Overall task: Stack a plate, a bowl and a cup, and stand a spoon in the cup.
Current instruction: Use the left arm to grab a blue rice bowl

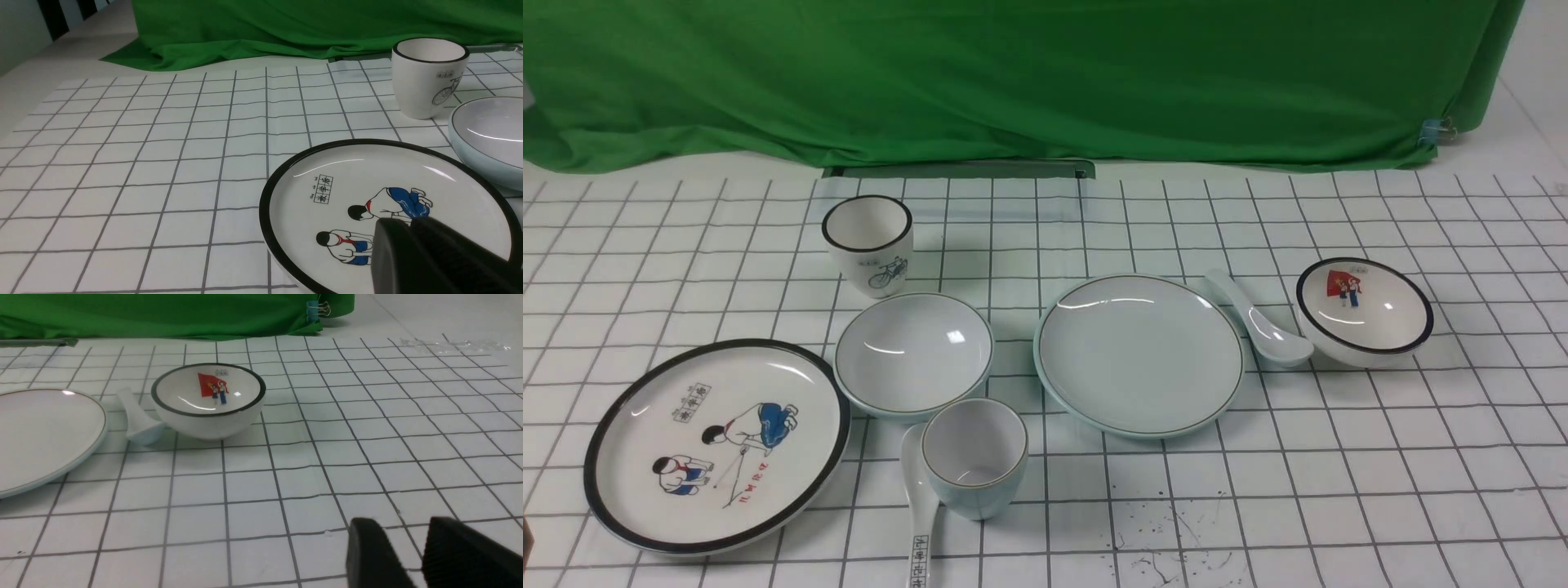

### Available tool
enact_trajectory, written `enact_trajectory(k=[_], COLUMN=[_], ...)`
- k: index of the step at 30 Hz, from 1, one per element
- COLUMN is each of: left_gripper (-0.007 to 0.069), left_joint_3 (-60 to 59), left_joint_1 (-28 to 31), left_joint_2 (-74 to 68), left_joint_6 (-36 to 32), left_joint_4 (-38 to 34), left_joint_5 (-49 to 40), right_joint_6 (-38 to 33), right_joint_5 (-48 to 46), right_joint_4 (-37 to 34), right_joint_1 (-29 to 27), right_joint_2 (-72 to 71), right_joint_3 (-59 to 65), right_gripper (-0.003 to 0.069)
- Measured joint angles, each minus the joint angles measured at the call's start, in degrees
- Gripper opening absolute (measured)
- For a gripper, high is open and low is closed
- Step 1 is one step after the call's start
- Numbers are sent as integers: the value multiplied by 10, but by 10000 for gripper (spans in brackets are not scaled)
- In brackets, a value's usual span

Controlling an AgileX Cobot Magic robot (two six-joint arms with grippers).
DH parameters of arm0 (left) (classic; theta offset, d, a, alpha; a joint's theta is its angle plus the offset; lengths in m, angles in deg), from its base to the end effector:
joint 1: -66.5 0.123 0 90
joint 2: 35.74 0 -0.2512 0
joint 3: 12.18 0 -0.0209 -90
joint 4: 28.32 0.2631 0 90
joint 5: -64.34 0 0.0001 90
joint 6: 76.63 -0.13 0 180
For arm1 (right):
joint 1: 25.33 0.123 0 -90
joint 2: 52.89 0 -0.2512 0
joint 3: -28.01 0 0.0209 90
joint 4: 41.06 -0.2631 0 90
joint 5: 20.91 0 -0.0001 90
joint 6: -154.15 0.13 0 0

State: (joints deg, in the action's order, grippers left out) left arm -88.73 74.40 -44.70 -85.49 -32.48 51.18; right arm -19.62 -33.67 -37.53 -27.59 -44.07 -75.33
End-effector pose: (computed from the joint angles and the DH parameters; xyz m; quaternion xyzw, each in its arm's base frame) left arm 0.1400 0.0172 0.1839 -0.0151 0.7582 0.0659 0.6485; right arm 0.1409 -0.0073 0.1844 0.0377 0.7550 -0.0021 0.6546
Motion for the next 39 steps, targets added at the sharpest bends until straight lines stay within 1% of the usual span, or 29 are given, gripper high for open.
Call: enact_trajectory(k=[19,21,24,27,29,30,31,32,33,34,35,36,37,39], left_gripper=[-9,-9,-9,-9,-9,-9,-9,-9,-9,-9,-9,-9,-9,-9], left_joint_3=[0,0,0,0,0,0,0,0,0,0,0,0,0,0], left_joint_1=[0,0,0,0,0,0,0,0,0,0,0,0,0,0], left_joint_2=[0,0,0,0,0,0,0,0,0,0,0,0,0,0], left_joint_6=[0,-3,-3,5,21,37,83,124,135,231,286,337,367,391], left_joint_4=[0,14,27,2,-28,-54,-115,-151,-177,-283,-336,-371,-392,-401], left_joint_5=[0,1,19,45,61,70,83,91,93,105,108,111,112,115], right_joint_6=[14,14,15,31,67,103,172,219,246,337,408,456,482,512], right_joint_5=[0,0,0,0,1,2,2,2,2,2,2,2,2,2], right_joint_4=[-1,-1,-1,-1,-7,-19,-43,-68,-78,-112,-130,-139,-143,-148], right_joint_1=[0,0,0,0,0,0,0,0,0,0,0,0,0,0], right_joint_2=[0,0,0,0,0,0,0,0,0,0,0,0,0,0], right_joint_3=[0,0,0,0,0,0,0,0,0,0,0,0,0,0], right_gripper=[242,242,242,242,242,242,242,242,242,242,242,242,242,242])
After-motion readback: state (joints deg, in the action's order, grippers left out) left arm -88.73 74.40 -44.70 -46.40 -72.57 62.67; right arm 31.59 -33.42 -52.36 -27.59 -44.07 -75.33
